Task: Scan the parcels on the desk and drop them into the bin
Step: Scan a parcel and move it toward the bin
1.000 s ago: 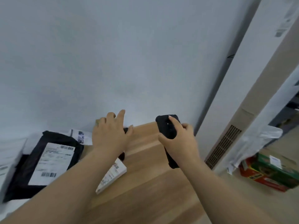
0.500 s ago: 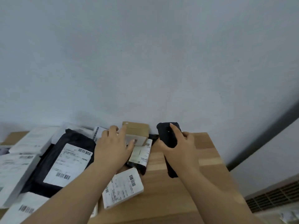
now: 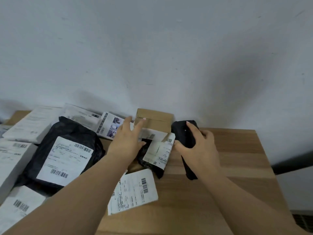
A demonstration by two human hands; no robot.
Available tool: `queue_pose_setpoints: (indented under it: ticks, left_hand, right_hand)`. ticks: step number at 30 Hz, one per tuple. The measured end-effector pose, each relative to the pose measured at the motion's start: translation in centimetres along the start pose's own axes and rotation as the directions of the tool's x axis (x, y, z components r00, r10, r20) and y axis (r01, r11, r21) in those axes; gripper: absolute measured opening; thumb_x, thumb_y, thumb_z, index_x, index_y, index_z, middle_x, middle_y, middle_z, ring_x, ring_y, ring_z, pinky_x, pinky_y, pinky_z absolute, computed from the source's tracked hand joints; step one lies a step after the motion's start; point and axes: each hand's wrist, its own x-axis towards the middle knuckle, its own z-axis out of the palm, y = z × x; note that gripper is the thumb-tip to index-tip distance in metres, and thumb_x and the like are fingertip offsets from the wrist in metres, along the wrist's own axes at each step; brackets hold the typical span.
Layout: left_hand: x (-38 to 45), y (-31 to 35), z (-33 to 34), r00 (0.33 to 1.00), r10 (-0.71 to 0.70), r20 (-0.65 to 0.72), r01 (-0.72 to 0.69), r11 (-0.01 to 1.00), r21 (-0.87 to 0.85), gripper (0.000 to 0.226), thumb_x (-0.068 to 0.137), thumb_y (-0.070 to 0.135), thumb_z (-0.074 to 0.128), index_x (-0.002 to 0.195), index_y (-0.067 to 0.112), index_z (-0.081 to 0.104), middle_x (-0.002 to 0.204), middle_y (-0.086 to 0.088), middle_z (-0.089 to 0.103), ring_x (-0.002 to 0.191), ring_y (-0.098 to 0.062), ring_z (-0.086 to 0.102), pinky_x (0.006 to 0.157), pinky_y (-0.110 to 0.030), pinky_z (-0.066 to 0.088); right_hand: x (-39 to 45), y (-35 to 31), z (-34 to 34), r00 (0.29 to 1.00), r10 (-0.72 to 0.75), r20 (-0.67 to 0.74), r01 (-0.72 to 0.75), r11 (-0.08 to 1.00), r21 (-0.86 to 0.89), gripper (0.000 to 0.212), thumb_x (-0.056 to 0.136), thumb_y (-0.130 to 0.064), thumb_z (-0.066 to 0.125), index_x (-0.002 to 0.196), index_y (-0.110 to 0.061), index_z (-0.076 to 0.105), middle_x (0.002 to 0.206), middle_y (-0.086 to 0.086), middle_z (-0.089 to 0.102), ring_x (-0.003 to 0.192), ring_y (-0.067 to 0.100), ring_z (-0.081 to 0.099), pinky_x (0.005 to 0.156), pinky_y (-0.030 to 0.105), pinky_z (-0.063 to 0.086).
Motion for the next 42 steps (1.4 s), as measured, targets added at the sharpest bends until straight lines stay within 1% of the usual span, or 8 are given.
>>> queue_pose_setpoints:
  ticks: [7,13,15,18,22,31,37,42]
  left_hand:
    - [3.9,-0.5,2.2,1.0,-0.005,0.018,0.006,1.0,-0.025,0.083,0.092,0.025,0.068,0.154,0.042,0.016,0.164,-0.003,-0.009,0.144,-0.032,0.025,0.113,-0.044,0.033]
    - [4.6,-1.4,4.0,0.987,0.121,-0.109,-0.147,0.95,-0.276,0.054,0.102,0.029,0.046,0.136,0.061,0.02,0.161,-0.008,0.019,0.128,-0.047,0.047,0.098,-0.058,0.047]
    - [4.6,-1.4,4.1,0.985,0.124,-0.122,-0.152,0.954,-0.257,0.06,0.102,0.023,0.045,0.136,0.065,0.018,0.162,-0.009,0.016,0.13,-0.047,0.045,0.099,-0.059,0.046]
    - [3.6,-1.0,3.5,0.998,0.015,-0.066,-0.019,0.998,-0.061,0.08,0.095,0.001,0.055,0.153,0.042,0.018,0.164,-0.005,-0.008,0.131,-0.037,0.042,0.105,-0.045,0.042]
    - [1.2,-0.9,2.5,0.995,0.067,-0.08,-0.064,0.997,0.037,0.084,0.094,-0.001,0.056,0.156,0.036,0.014,0.164,-0.002,-0.014,0.127,-0.032,0.045,0.101,-0.04,0.046]
    - [-9.7,1.8,0.4,0.999,0.041,-0.032,-0.036,0.99,0.134,0.077,0.098,0.01,0.053,0.156,0.035,0.01,0.164,-0.004,-0.007,0.108,-0.029,0.056,0.08,-0.036,0.049]
    - [-19.6,4.7,1.7,0.999,-0.036,-0.021,0.039,0.972,0.231,0.073,0.099,0.022,0.054,0.156,0.032,0.01,0.163,-0.01,0.006,0.124,-0.032,0.05,0.09,-0.041,0.047]
    - [-26.2,6.4,5.0,0.992,-0.123,0.031,0.112,0.966,0.233,0.071,0.099,0.027,0.053,0.156,0.032,0.01,0.161,-0.01,0.015,0.131,-0.031,0.043,0.101,-0.044,0.044]
  right_hand:
    - [2.5,1.9,1.7,0.999,0.036,-0.004,-0.036,0.999,-0.002,0.069,0.088,-0.047,0.066,0.149,-0.047,0.035,0.144,-0.003,0.03,0.102,0.011,0.038,0.083,0.025,0.036]
    - [2.3,2.6,3.1,0.998,0.057,-0.005,-0.057,0.998,-0.012,0.069,0.088,-0.049,0.066,0.149,-0.048,0.034,0.141,-0.002,0.031,0.101,0.013,0.04,0.08,0.027,0.039]
    - [1.7,2.6,3.3,0.998,0.059,-0.02,-0.06,0.998,-0.021,0.068,0.088,-0.051,0.066,0.149,-0.047,0.034,0.142,-0.003,0.031,0.101,0.012,0.04,0.079,0.027,0.04]
    - [0.3,2.3,3.2,0.997,0.054,-0.062,-0.056,0.998,-0.025,0.069,0.087,-0.052,0.066,0.149,-0.047,0.035,0.141,-0.003,0.032,0.104,0.012,0.042,0.08,0.028,0.042]
    - [-3.2,1.8,2.0,0.99,0.063,-0.126,-0.065,0.998,-0.006,0.071,0.085,-0.055,0.066,0.149,-0.045,0.036,0.138,-0.003,0.033,0.106,0.014,0.047,0.082,0.033,0.05]
    - [-12.4,2.0,-2.6,0.983,0.032,-0.18,-0.033,0.999,-0.001,0.07,0.087,-0.048,0.068,0.15,-0.042,0.037,0.136,-0.003,0.035,0.101,0.012,0.045,0.075,0.028,0.041]
    - [-18.7,5.1,-5.5,0.99,-0.039,-0.133,0.04,0.999,0.009,0.069,0.086,-0.048,0.069,0.148,-0.042,0.039,0.121,-0.009,0.033,0.1,0.013,0.049,0.079,0.026,0.041]
    - [-23.4,8.8,-6.4,0.995,-0.055,-0.084,0.052,0.998,-0.036,0.069,0.087,-0.047,0.068,0.148,-0.044,0.038,0.129,-0.006,0.034,0.1,0.011,0.043,0.082,0.027,0.04]
